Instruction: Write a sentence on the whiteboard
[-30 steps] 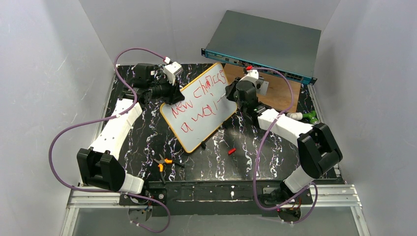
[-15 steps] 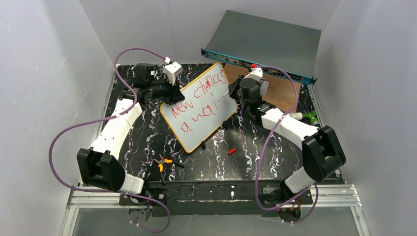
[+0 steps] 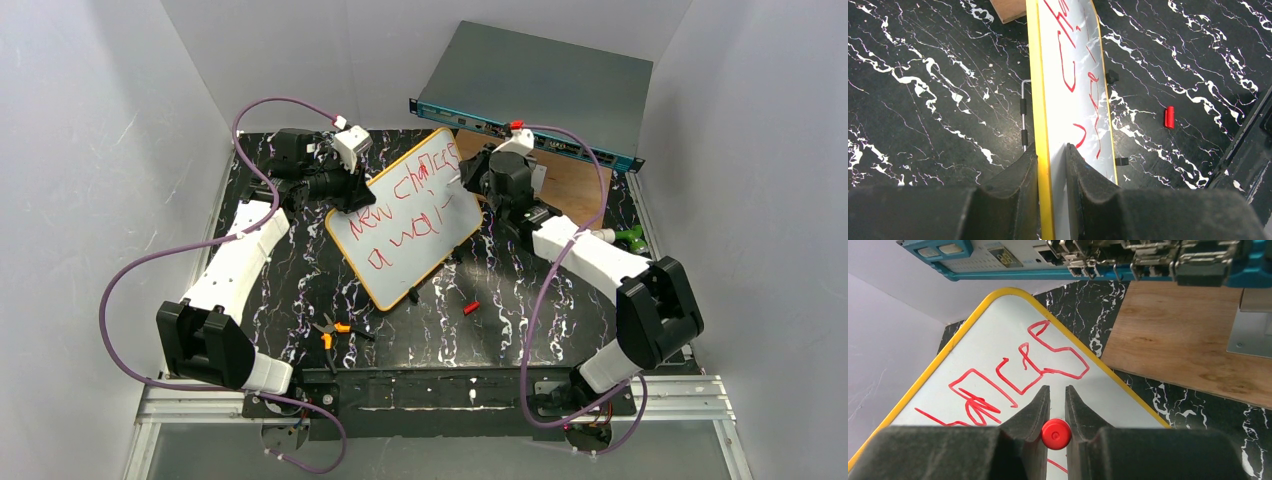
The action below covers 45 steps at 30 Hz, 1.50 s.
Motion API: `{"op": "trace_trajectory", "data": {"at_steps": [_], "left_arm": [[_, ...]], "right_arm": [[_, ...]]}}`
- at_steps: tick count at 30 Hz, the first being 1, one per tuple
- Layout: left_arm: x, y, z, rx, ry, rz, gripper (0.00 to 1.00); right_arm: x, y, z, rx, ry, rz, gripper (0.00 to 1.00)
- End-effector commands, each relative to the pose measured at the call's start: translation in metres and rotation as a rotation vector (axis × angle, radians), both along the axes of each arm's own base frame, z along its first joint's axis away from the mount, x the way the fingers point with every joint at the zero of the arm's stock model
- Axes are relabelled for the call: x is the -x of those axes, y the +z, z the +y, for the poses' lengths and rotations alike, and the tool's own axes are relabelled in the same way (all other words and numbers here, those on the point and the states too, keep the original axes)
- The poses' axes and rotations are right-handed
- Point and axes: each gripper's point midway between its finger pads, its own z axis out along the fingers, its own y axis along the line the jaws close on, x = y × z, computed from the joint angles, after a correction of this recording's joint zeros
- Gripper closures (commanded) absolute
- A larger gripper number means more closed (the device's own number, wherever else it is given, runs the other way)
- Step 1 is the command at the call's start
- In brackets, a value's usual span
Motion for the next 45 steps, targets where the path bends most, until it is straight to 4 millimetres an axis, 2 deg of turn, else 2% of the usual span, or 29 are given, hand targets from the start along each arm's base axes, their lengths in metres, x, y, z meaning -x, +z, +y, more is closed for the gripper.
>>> {"op": "trace_trajectory", "data": {"at_steps": [1, 13, 23, 27, 29, 33, 36, 40, 45], "left_arm": [[-0.002, -0.011, 0.006, -0.084, -0.029, -0.023, 1.00], [0.000, -0.014, 0.008, -0.098, -0.030, -0.015, 1.00], [0.000, -0.014, 0.009, -0.106, -0.028, -0.011, 1.00], [0.001, -0.014, 0.009, -0.106, -0.028, -0.008, 1.00], [0.003, -0.014, 0.010, -0.106, -0.027, -0.010, 1.00], [0.004, -0.015, 0.010, -0.106, -0.031, -0.007, 1.00], [0.003, -0.012, 0.009, -0.104, -0.031, -0.013, 1.00], [0.003, -0.011, 0.010, -0.105, -0.028, -0.014, 1.00], [0.004, -0.011, 0.011, -0.109, -0.025, -0.017, 1.00]], "right_arm": [[-0.008, 0.028, 0.015, -0.066, 0.020, -0.065, 0.99], [-0.008, -0.007, 0.018, -0.048, 0.019, 0.001, 0.99], [0.013, -0.065, 0.001, 0.012, 0.003, 0.099, 0.99], [0.015, -0.078, -0.003, 0.055, 0.005, 0.122, 0.99], [0.009, -0.076, -0.009, 0.063, -0.015, 0.117, 0.99], [-0.006, -0.052, -0.011, 0.067, -0.024, 0.064, 0.99], [-0.013, -0.041, -0.010, 0.057, -0.029, 0.046, 0.99], [-0.015, -0.035, -0.008, 0.047, -0.023, 0.035, 0.99], [-0.003, -0.035, -0.011, 0.029, -0.008, 0.039, 0.99]]}}
